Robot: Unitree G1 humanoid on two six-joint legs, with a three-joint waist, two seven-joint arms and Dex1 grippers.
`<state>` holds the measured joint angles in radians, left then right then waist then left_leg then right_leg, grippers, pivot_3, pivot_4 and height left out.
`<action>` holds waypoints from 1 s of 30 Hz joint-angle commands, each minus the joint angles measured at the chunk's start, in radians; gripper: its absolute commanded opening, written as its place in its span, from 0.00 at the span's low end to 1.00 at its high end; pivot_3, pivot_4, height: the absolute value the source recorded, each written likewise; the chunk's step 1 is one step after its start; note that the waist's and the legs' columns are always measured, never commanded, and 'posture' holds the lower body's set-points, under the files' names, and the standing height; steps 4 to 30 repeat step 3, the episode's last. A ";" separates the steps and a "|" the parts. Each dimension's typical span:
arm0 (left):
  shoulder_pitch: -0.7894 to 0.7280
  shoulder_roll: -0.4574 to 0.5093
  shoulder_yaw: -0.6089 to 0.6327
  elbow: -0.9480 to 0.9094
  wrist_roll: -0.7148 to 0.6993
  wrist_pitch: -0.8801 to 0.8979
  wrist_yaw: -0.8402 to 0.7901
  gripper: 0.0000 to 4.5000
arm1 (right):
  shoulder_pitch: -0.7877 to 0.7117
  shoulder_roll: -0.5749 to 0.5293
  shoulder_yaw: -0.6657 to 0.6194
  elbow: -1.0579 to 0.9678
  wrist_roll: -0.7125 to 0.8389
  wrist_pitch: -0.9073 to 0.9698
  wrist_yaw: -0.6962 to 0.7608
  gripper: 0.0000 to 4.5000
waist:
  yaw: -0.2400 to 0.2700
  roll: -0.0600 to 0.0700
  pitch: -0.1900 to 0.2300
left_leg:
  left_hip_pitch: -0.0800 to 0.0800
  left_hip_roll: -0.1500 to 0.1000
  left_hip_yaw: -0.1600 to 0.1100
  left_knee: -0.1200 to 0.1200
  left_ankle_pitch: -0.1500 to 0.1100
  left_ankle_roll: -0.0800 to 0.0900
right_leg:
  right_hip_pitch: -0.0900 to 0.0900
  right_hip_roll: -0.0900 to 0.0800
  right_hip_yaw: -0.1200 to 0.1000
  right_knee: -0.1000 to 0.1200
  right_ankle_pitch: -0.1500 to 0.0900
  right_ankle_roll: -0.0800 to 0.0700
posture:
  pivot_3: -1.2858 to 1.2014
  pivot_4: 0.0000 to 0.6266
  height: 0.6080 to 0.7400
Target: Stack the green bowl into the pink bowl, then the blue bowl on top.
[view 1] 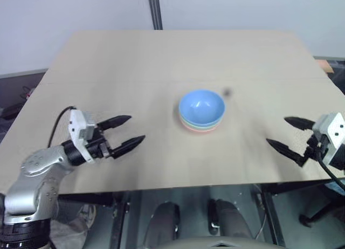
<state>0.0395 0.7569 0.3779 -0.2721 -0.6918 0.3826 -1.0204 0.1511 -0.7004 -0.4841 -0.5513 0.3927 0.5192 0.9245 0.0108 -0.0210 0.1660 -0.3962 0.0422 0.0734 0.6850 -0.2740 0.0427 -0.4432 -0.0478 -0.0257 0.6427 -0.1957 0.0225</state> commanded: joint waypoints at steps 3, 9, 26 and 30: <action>0.026 0.036 0.038 -0.046 -0.013 0.018 -0.009 1.00 | 0.027 0.005 -0.040 -0.001 0.036 -0.064 -0.021 0.99 | 0.000 0.000 0.000 | 0.000 0.000 0.000 0.000 0.000 0.000 | 0.000 0.000 0.000 0.000 0.000 0.000 | 0.52 0.24 1.00; 0.026 0.036 0.038 -0.046 -0.013 0.018 -0.009 1.00 | 0.027 0.005 -0.040 -0.001 0.036 -0.064 -0.021 0.99 | 0.000 0.000 0.000 | 0.000 0.000 0.000 0.000 0.000 0.000 | 0.000 0.000 0.000 0.000 0.000 0.000 | 0.52 0.24 1.00; 0.026 0.036 0.038 -0.046 -0.013 0.018 -0.009 1.00 | 0.027 0.005 -0.040 -0.001 0.036 -0.064 -0.021 0.99 | 0.000 0.000 0.000 | 0.000 0.000 0.000 0.000 0.000 0.000 | 0.000 0.000 0.000 0.000 0.000 0.000 | 0.52 0.24 1.00; 0.026 0.036 0.038 -0.046 -0.013 0.018 -0.009 1.00 | 0.027 0.005 -0.040 -0.001 0.036 -0.064 -0.021 0.99 | 0.000 0.000 0.000 | 0.000 0.000 0.000 0.000 0.000 0.000 | 0.000 0.000 0.000 0.000 0.000 0.000 | 0.52 0.24 1.00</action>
